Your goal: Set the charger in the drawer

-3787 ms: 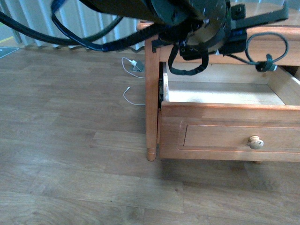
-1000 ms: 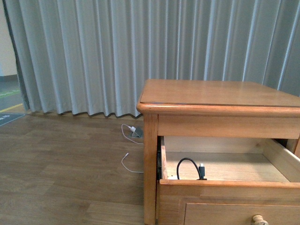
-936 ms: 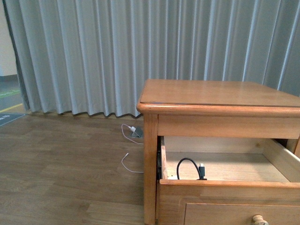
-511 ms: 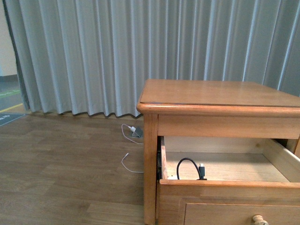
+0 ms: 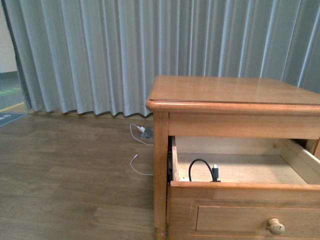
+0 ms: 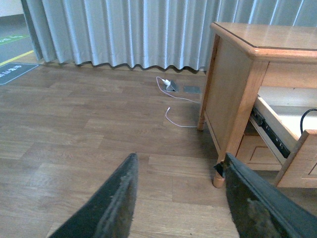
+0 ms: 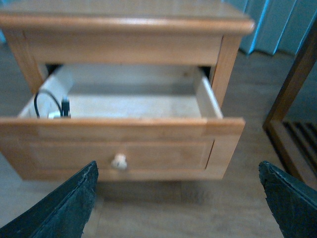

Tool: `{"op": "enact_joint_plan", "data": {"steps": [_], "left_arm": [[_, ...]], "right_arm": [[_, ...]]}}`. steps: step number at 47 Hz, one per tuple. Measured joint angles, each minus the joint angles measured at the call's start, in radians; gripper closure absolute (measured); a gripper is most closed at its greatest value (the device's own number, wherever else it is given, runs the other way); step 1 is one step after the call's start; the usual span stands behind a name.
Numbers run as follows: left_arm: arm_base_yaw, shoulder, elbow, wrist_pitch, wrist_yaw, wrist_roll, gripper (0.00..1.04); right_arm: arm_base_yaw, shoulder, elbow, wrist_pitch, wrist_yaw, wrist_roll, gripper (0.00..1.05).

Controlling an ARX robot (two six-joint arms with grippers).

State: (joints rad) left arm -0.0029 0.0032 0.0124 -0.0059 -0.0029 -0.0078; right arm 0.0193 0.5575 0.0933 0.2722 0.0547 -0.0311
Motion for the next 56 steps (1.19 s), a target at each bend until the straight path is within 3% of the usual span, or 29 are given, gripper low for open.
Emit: {"op": "enact_joint_plan", "data": {"steps": [4,12,32,56], "left_arm": [[0.000,0.000,0.000,0.000,0.000,0.000,0.30],[0.000,0.000,0.000,0.000,0.000,0.000,0.05],[0.000,0.000,0.000,0.000,0.000,0.002,0.06],[0.000,0.000,0.000,0.000,0.000,0.002,0.06]], "right_arm": [[-0.013,0.130,0.049,-0.049,-0.076,0.006,0.08],[-0.034,0.416,0.166,0.045,-0.169,0.014,0.08],[0.007,1.107,0.502,0.249,-0.145,0.085,0.08],[0.009,1.442,0.760,0.445,-0.037,0.203,0.08]]}}
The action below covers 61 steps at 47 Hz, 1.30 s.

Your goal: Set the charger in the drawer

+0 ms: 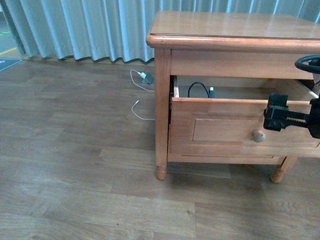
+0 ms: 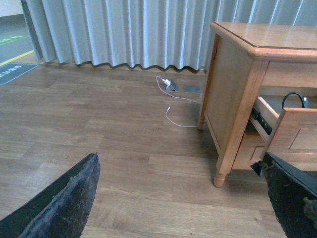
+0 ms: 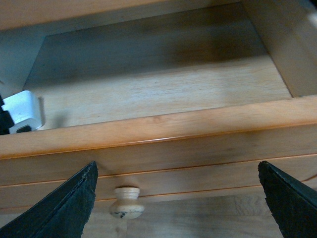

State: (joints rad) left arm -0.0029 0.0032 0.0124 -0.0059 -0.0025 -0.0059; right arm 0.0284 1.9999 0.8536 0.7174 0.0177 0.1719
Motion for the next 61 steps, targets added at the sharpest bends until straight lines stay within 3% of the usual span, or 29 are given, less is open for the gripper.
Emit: {"op": "enact_joint_plan", "data": {"steps": [15,29,45,61], "left_arm": [[0.000,0.000,0.000,0.000,0.000,0.000,0.06],[0.000,0.000,0.000,0.000,0.000,0.000,0.06],[0.000,-0.001,0.000,0.000,0.000,0.000,0.06],[0.000,-0.001,0.000,0.000,0.000,0.000,0.06]], "right_arm": [[0.018,0.163,0.173,0.045,0.107,0.069,0.08],[0.029,0.289,0.373,0.005,0.249,0.149,0.08],[0.037,0.335,0.453,-0.062,0.400,0.237,0.08],[0.035,0.344,0.481,-0.076,0.422,0.255,0.08]]}}
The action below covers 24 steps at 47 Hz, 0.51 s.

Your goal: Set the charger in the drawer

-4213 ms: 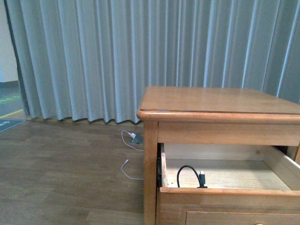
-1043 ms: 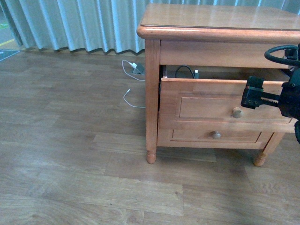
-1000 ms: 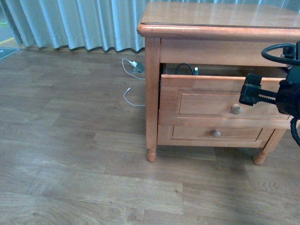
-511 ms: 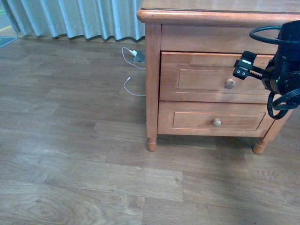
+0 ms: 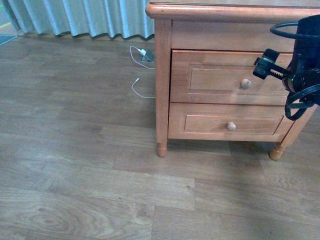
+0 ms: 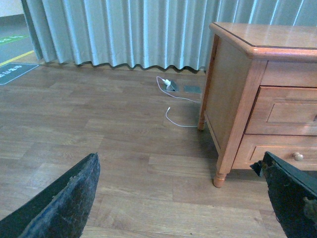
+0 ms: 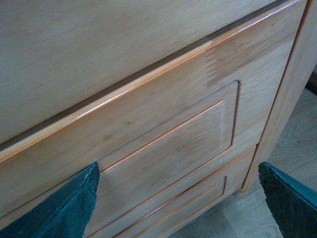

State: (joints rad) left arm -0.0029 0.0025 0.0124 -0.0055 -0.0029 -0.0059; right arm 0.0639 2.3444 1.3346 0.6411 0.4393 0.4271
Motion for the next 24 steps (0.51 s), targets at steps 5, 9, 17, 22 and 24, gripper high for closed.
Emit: {"op": "enact_joint_plan", "data": {"steps": [5,9,17,22,24], "left_arm": [[0.000,0.000,0.000,0.000,0.000,0.000,0.06],[0.000,0.000,0.000,0.000,0.000,0.000,0.06],[0.000,0.000,0.000,0.000,0.000,0.000,0.06],[0.000,0.000,0.000,0.000,0.000,0.000,0.06],[0.000,0.000,0.000,0.000,0.000,0.000,0.06]], "right_arm": [[0.001,0.006,0.015,-0.004,-0.007,-0.005,0.08],[0.001,0.011,0.025,-0.005,-0.023,-0.011,0.08],[-0.004,0.008,0.003,0.014,-0.108,-0.023,0.08],[-0.003,-0.053,-0.091,0.027,-0.232,-0.030,0.08],[-0.003,-0.088,-0.137,0.026,-0.267,-0.035,0.08]]}}
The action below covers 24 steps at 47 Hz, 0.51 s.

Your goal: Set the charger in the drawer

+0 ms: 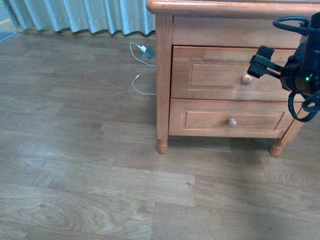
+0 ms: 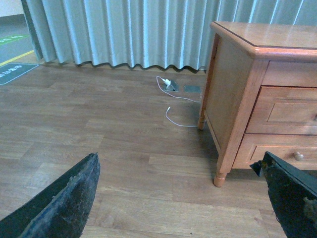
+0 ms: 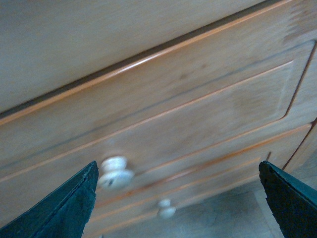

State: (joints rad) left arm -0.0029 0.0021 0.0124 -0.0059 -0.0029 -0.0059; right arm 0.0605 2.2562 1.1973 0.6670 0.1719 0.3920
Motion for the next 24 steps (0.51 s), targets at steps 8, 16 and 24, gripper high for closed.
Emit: {"op": "enact_joint_plan", "data": {"steps": [8,16,24], "left_arm": [[0.000,0.000,0.000,0.000,0.000,0.000,0.06],[0.000,0.000,0.000,0.000,0.000,0.000,0.06],[0.000,0.000,0.000,0.000,0.000,0.000,0.06]], "right_arm": [[-0.013,-0.207,-0.227,-0.014,-0.153,-0.047,0.08],[-0.050,-0.472,-0.446,-0.098,-0.264,-0.127,0.08],[-0.086,-0.743,-0.617,-0.204,-0.319,-0.193,0.08]]}}
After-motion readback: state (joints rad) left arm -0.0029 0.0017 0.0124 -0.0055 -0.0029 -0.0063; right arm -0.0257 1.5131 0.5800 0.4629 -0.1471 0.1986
